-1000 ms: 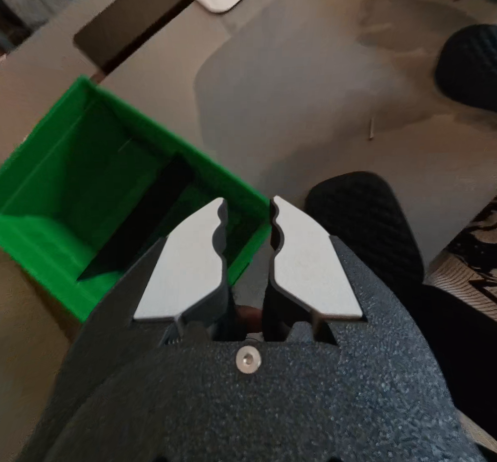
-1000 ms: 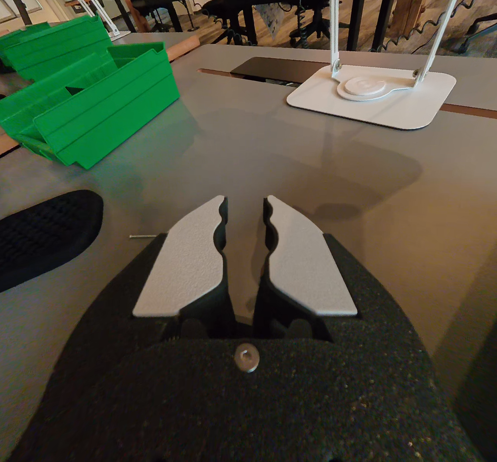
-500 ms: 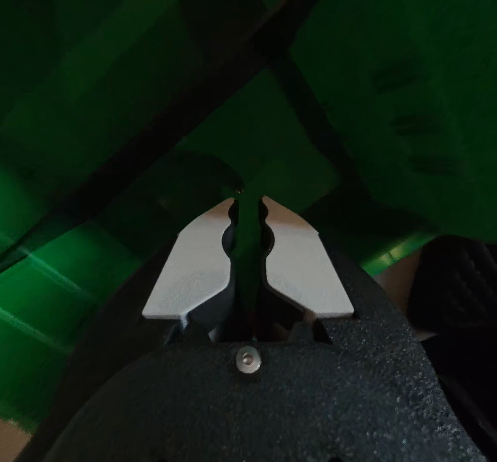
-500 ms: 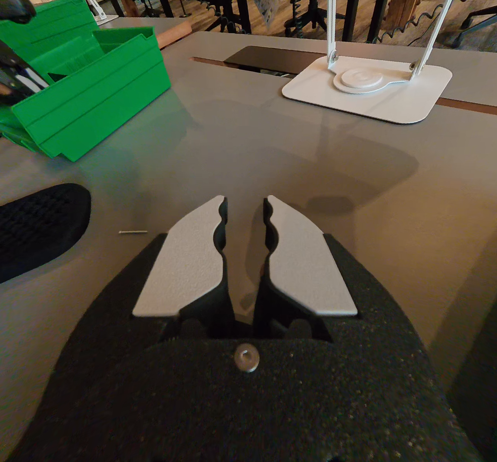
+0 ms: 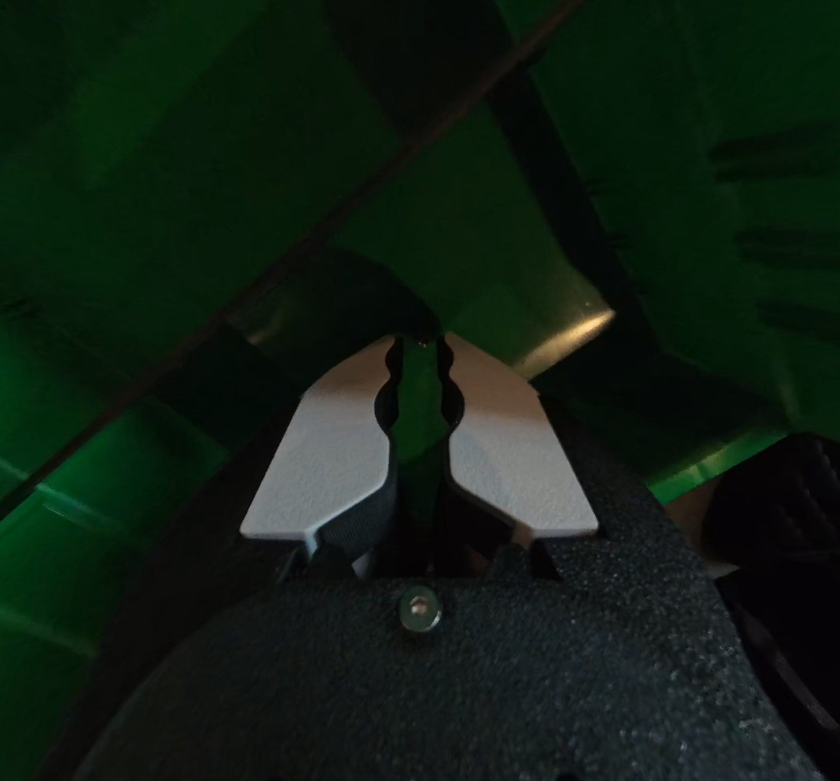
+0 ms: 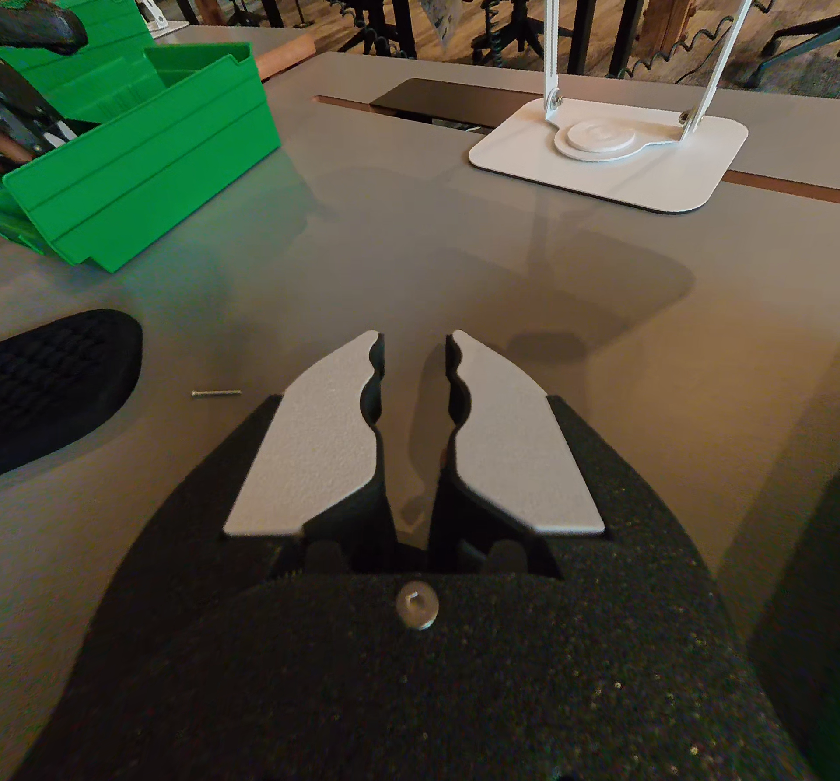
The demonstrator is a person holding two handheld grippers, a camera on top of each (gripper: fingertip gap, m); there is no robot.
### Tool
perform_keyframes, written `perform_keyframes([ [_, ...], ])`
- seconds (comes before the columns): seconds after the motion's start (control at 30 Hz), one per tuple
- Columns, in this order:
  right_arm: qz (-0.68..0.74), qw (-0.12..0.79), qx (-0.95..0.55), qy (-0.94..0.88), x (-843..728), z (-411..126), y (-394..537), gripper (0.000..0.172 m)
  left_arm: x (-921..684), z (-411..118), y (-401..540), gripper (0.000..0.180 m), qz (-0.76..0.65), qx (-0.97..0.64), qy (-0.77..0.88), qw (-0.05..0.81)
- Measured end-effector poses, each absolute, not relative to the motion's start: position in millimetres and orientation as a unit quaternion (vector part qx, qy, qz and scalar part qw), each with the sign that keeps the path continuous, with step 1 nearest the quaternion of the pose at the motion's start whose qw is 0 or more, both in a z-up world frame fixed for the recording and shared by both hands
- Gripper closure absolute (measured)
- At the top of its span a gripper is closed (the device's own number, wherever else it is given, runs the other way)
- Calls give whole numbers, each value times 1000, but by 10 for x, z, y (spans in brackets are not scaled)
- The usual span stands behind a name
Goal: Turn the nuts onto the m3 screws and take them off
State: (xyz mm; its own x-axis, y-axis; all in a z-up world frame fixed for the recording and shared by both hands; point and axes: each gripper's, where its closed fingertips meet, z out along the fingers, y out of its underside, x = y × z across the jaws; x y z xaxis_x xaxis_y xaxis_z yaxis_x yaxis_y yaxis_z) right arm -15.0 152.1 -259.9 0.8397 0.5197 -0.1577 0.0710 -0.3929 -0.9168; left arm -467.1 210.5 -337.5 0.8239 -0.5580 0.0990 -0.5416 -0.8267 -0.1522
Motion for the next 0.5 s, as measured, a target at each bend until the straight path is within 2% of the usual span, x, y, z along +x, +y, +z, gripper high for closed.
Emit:
perform_keyframes([
  [0.5,214,526,-804,-176,-120,-2579,1533,146,-4726,-3395,2101,175,-56,-952,296,58],
])
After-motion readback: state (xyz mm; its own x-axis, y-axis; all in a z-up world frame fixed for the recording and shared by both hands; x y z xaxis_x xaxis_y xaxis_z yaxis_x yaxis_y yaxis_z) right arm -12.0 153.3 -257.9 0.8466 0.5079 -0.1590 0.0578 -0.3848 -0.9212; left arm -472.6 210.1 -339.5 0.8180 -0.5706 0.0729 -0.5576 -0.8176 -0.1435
